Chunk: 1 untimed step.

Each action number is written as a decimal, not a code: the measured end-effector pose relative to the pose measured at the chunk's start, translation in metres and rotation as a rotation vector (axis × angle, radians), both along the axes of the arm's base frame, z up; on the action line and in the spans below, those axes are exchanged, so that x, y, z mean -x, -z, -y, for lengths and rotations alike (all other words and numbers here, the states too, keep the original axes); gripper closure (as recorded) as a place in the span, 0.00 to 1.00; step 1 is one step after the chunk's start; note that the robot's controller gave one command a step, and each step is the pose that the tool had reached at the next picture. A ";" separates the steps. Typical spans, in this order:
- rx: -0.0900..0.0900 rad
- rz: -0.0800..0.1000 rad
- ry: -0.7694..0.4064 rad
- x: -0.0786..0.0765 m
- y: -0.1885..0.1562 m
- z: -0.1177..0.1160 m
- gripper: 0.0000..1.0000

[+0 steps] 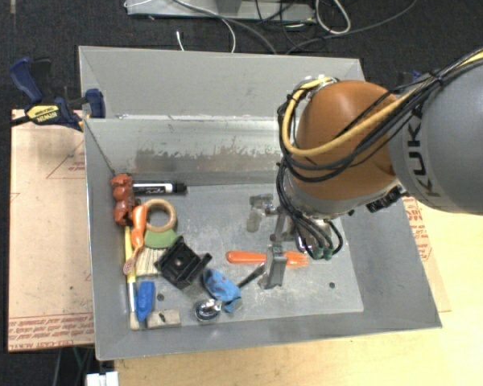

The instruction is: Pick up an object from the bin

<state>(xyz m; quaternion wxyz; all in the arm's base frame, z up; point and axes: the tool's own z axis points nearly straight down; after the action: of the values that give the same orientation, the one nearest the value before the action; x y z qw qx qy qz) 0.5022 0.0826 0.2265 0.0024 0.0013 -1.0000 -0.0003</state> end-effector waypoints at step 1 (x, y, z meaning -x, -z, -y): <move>0.000 0.005 0.002 -0.001 -0.002 0.001 0.00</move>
Offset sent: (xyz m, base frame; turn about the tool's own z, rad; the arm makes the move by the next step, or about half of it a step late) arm -0.0223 0.0410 -0.1565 -0.0333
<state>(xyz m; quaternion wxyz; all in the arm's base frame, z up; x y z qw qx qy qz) 0.5034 0.0821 0.2286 -0.0001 0.0001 -1.0000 -0.0004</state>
